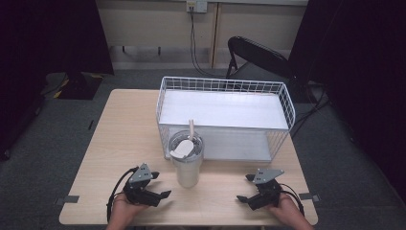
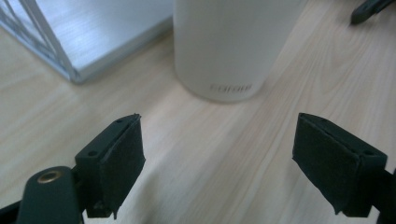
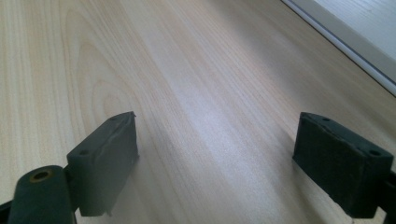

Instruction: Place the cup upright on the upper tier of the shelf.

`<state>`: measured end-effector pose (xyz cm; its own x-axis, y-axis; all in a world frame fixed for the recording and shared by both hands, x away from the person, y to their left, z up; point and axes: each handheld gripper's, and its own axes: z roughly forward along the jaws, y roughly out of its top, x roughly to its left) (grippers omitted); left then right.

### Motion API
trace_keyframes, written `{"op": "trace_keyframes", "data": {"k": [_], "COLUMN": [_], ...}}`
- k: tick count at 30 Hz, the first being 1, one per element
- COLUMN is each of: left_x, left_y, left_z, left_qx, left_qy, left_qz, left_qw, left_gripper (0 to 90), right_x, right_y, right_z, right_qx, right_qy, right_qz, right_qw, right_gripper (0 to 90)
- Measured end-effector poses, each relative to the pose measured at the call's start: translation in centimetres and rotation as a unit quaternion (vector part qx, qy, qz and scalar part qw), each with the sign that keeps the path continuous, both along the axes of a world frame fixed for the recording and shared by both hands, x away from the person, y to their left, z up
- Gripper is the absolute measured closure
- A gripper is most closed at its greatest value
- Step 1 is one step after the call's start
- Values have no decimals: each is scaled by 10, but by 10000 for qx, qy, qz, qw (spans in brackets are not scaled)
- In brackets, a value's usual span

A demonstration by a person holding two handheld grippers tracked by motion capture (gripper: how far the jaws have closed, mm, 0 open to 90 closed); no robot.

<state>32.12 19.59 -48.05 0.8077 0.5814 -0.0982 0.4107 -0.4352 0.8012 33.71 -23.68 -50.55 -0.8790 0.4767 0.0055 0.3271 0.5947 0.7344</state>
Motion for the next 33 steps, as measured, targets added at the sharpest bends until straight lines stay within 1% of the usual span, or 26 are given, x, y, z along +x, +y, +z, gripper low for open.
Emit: {"op": "trace_keyframes", "data": {"k": [1,2,3,4,6,8,9,12,14,15,16,17,18,19,20,21,22,23,26,27,29,30,31,32,33], "left_x": [1,1,1,1,2,3,4,7,9,12,12,15,15,17,19,23,25,26,29,30,32,32,33,33,33], "left_y": [-1,-1,-3,-5,-9,-11,-16,-25,-28,-35,-35,-41,-41,-43,-45,-47,-48,-50,-56,-59,-62,-65,-67,-68,-68], "left_z": [5,5,10,12,16,18,21,25,26,28,28,28,28,27,26,24,24,23,22,22,21,21,21,20,20], "left_qx": [-147,-147,-327,-393,-435,-465,-525,-707,-734,-747,-747,-766,-766,-854,-898,-1011,-1032,-1108,-1224,-1250,-1226,-1255,-1213,-1293,-1293], "left_qy": [-1,-1,-33,-51,-108,-110,-177,-272,-288,-388,-388,-488,-488,-525,-532,-646,-659,-710,-828,-852,-912,-923,-987,-1014,-1014], "left_qz": [-16,-16,-21,-46,-78,-122,-164,-226,-258,-263,-263,-146,-146,-79,-52,14,-7,1,35,57,78,120,124,140,140], "left_qw": [9999,9999,9995,9992,9990,9988,9983,9969,9966,9961,9961,9958,9958,9949,9945,9928,9925,9913,9890,9885,9882,9877,9876,9863,9863], "left_gripper": [159,157,157,157,157,157,157,156,156,154,139,120,114,105,105,120,118,108,80,72,63,59,60,63,59], "right_x": [0,0,0,0,0,0,0,0,0,0,0,0,0,0,0,0,0,0,0,0,0,0,0,0,0], "right_y": [0,0,0,0,0,0,0,0,0,0,0,0,0,0,0,0,0,0,0,0,0,0,0,0,0], "right_z": [0,0,0,0,0,0,0,0,0,0,0,0,0,0,0,0,0,0,0,0,0,0,0,0,0], "right_qx": [0,0,0,0,-2,-3,0,0,-3,-2,-2,0,0,0,0,0,-1,-2,0,0,0,0,0,1,-1], "right_qy": [-4,-4,1,1,6,5,0,0,5,6,6,1,0,1,1,0,-3,5,0,1,1,0,0,0,0], "right_qz": [4,3,-1,-1,-7,-6,-1,0,-7,-7,-7,-1,0,-1,-1,0,3,-6,0,-1,0,-1,0,0,-1], "right_qw": [10000,10000,10000,10000,10000,10000,10000,10000,10000,10000,10000,10000,10000,10000,10000,10000,10000,10000,10000,10000,10000,10000,10000,10000,10000], "right_gripper": [132,132,132,132,132,132,132,132,132,132,132,132,132,132,132,132,132,132,132,132,132,132,132,132,132]}}
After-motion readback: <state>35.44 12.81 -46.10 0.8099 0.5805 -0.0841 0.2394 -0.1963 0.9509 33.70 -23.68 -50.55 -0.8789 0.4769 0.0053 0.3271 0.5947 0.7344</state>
